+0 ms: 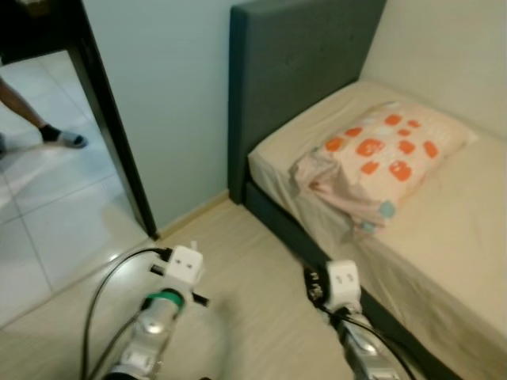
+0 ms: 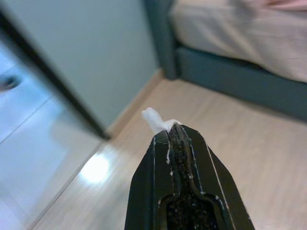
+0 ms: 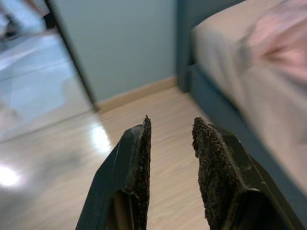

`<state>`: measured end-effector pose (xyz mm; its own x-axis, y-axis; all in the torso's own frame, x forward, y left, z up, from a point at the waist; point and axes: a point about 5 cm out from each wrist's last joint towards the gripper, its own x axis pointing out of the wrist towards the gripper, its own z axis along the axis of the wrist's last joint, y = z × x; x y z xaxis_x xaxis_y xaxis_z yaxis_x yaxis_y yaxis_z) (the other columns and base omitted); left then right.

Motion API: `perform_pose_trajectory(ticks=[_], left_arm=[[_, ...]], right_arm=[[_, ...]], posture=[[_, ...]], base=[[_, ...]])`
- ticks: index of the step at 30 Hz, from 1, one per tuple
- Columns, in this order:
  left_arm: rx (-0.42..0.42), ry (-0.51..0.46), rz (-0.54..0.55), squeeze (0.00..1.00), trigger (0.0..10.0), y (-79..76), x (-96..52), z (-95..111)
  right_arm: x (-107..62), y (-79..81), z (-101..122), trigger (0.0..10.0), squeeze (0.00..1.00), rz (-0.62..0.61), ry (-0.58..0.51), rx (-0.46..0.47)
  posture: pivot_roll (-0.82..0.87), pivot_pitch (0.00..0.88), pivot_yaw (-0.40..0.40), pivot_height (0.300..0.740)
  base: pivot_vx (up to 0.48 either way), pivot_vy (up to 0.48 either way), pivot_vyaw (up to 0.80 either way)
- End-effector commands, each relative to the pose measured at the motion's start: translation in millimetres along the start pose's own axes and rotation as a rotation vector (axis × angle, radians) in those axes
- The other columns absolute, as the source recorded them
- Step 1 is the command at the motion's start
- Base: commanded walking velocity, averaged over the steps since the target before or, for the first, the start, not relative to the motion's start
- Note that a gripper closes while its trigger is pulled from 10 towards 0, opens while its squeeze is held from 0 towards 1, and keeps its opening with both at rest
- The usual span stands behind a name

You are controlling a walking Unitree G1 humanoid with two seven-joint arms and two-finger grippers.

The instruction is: Clean up the room

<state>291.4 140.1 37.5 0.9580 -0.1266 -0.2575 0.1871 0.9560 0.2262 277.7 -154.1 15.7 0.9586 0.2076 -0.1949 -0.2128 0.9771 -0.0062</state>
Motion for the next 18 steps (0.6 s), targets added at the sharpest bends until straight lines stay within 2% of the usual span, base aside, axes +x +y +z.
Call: perform_pose_trajectory(ticks=[1,18], left_arm=[[0.009,0.010,-0.011,0.00,10.0,-3.6,-2.1,-4.4],[0.013,0.007,-0.006,0.00,10.0,-3.7,-1.8,-4.4]], right_arm=[[-3.6,-2.5,-6.1,10.0,0.00,-0.007,0.028,0.012],[-5.9,-3.4,-8.6,10.0,0.00,-0.011,0.037,0.005]], posture=[[-0.04,0.021,0.034,0.740],[-0.04,0.025,0.034,0.740]], base=[[0.360,0.000,0.56],[0.408,0.251,0.00]])
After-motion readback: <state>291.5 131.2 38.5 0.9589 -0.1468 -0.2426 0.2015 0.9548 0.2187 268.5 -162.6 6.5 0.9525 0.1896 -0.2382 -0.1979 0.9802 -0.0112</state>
